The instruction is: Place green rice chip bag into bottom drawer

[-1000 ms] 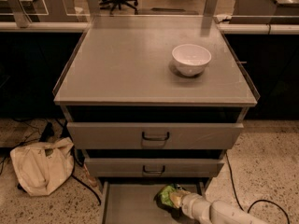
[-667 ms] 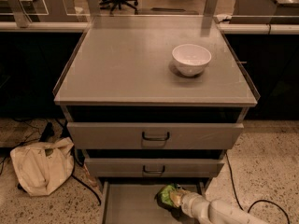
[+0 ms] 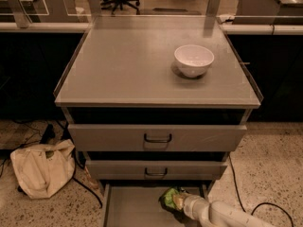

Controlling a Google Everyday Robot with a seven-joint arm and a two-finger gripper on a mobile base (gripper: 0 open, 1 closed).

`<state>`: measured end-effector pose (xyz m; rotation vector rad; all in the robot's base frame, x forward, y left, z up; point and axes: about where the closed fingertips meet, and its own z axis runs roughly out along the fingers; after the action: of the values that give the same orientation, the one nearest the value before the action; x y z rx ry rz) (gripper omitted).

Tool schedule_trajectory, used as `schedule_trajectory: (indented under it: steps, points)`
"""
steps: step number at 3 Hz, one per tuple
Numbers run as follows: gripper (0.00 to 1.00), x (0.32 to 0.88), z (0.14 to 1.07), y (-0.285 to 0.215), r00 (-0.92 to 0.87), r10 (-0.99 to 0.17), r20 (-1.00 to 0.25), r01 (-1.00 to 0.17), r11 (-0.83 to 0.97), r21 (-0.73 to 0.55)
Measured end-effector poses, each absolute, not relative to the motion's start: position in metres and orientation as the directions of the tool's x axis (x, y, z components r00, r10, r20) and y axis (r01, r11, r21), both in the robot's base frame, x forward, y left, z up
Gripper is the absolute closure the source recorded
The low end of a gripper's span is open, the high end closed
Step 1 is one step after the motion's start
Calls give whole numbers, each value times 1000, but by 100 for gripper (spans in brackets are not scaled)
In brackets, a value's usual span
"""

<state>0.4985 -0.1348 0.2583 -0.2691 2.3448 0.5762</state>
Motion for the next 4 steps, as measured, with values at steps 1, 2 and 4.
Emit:
schedule_trajectory:
  steps: [1,2,4]
  points:
    - [81,499,258,-135,-735,-33,-677,-343,880,330]
    - [58,499,258,-135,-735,-33,-677,-343,880,330]
    - [12,499,258,-135,-735,-33,-677,-343,880,330]
